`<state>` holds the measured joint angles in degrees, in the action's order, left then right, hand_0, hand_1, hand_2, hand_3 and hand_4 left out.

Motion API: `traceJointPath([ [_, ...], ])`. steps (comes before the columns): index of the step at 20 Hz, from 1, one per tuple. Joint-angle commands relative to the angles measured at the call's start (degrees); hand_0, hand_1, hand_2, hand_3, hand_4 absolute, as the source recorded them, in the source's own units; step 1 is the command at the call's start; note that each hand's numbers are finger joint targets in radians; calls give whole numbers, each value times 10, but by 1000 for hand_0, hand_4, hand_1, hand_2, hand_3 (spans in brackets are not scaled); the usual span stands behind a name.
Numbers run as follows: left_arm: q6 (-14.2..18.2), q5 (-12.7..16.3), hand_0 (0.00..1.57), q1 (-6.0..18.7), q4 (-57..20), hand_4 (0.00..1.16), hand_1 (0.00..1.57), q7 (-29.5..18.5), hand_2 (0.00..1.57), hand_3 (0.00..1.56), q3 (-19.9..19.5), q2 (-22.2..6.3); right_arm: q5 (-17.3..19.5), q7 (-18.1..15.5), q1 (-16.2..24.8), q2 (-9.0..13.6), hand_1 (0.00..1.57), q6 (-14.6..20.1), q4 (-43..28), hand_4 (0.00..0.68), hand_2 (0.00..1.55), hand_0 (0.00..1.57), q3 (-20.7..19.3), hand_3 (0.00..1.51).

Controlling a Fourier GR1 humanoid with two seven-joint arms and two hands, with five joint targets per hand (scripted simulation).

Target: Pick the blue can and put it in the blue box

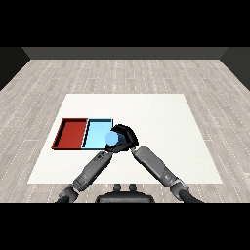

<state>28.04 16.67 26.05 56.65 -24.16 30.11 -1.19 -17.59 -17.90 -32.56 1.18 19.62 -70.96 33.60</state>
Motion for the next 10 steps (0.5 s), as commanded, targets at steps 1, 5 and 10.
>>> traceJointPath([
  [1, 0, 19, 1431, 17, 2, 659, 1431, 56, 1347, 1046, -16, 11, -56, -11, 13, -11, 1323, 12, 0, 515, 1419, 1323, 31, 1381],
  [5, -20, 30, 1571, 10, -17, 1097, 1571, 2, 1516, 1448, -17, 11, -54, -1, -13, -11, 535, -23, 25, 0, 551, 535, -22, 0],
  [10, 6, 64, 1571, 17, -19, 1097, 1571, -9, 1516, 1448, 14, 12, -31, 16, 16, -12, 0, -22, -7, 0, 0, 0, -24, 0],
])
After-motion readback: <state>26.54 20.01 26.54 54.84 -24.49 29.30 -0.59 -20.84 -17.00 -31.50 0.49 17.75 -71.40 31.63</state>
